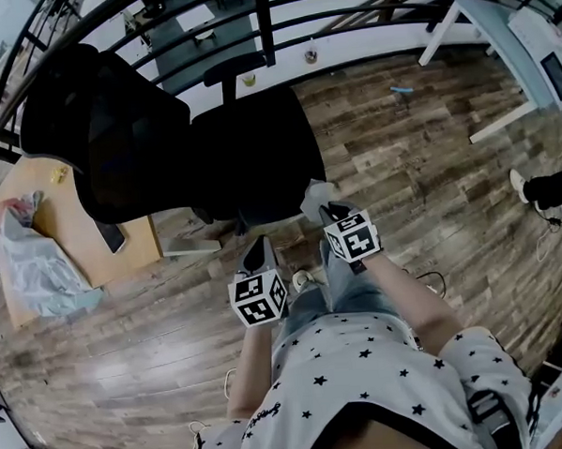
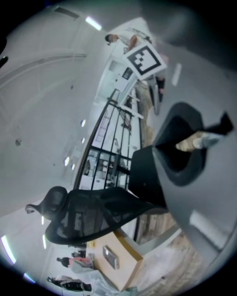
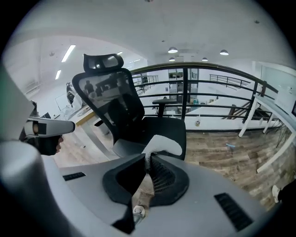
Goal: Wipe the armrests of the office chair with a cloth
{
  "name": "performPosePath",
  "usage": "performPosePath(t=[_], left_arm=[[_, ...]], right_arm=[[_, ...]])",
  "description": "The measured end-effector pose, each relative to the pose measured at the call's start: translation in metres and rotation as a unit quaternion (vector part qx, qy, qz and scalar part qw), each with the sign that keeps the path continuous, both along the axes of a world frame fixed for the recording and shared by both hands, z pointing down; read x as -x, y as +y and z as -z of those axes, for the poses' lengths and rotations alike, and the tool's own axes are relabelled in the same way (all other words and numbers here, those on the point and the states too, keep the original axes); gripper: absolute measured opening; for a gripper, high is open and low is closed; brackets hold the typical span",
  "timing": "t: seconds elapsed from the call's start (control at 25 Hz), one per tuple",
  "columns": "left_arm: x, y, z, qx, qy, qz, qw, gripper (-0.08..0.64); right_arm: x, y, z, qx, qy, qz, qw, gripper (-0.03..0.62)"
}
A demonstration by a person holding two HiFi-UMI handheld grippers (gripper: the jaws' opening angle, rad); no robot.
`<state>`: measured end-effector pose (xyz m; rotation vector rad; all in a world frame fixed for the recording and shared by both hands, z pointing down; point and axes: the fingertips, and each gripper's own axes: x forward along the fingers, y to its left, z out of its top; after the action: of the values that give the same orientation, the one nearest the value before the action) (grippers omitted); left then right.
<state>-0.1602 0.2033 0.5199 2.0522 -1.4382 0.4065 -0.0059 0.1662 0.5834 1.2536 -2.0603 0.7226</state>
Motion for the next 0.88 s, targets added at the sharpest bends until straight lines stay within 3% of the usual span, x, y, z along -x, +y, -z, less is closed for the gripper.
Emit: performPosePath(t=[0.88], left_arm=[[-0.007, 0.028, 0.027, -0.037, 0.012, -0.036, 0.9986, 0.005]], right_arm=[[0.016, 0.049, 0.091, -0.082, -0.054, -0.016, 0.995, 0.027]])
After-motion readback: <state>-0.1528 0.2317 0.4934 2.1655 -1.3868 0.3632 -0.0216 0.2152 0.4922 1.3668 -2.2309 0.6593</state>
